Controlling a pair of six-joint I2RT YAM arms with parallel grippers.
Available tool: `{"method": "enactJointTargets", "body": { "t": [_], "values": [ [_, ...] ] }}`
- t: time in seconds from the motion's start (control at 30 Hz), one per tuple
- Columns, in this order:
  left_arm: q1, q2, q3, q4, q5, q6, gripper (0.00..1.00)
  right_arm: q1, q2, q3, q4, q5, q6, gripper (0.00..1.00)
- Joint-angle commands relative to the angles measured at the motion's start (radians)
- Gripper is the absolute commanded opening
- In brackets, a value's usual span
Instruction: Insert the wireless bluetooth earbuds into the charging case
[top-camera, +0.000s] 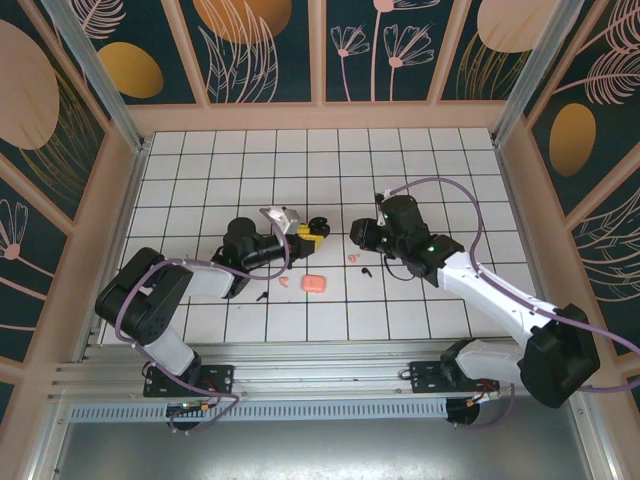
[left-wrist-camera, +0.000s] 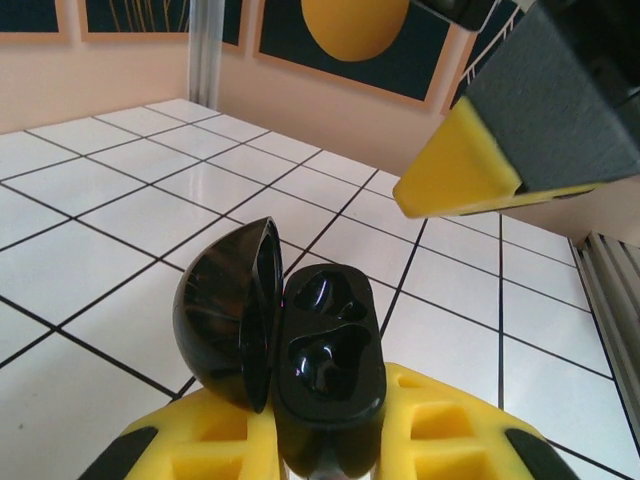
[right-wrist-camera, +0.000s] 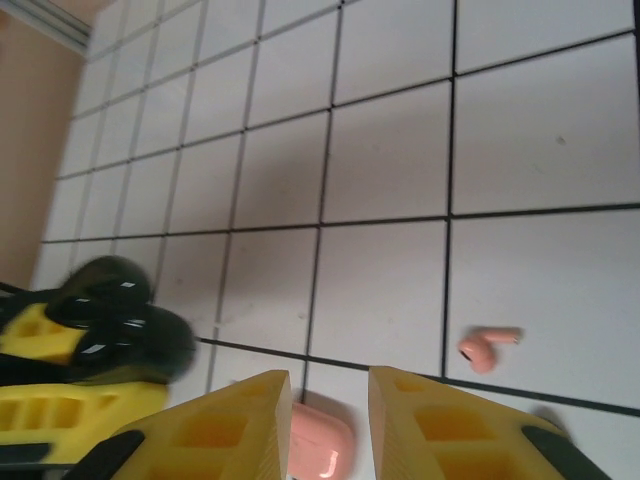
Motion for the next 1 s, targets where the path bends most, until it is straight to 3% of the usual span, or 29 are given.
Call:
{"method": "enactJointTargets", "body": {
  "t": [0.0,0.2,0.43,0.63,0.97],
  "values": [
    [-0.010,0.013,0.033,0.061,0.033,0.033,0.06,0.017,-0.027,-0.013,0.084,0.016,0.023,0.27],
    [-0.011,0.010,0.041,0.044,0.036,0.041,0.06,0.010,-0.009,0.018,0.034,-0.003,-0.020,0.28],
    [-0.011,-0.017,0.024,0.004,0.029,0.056,0.07,-0.086,0.113,0.141,-0.354,-0.094,-0.196,0.31],
    [-0.011,-0.039,0.003,-0.021,0.019,0.063,0.07,-0.087,0.300,0.240,-0.578,-0.060,-0.399,0.33],
    [-0.010,-0.069,-0.090,0.065,-0.037,-0.021,0.07,-0.086,0.531,0.319,-0.594,-0.017,-0.574,0.36]
  ]
}}
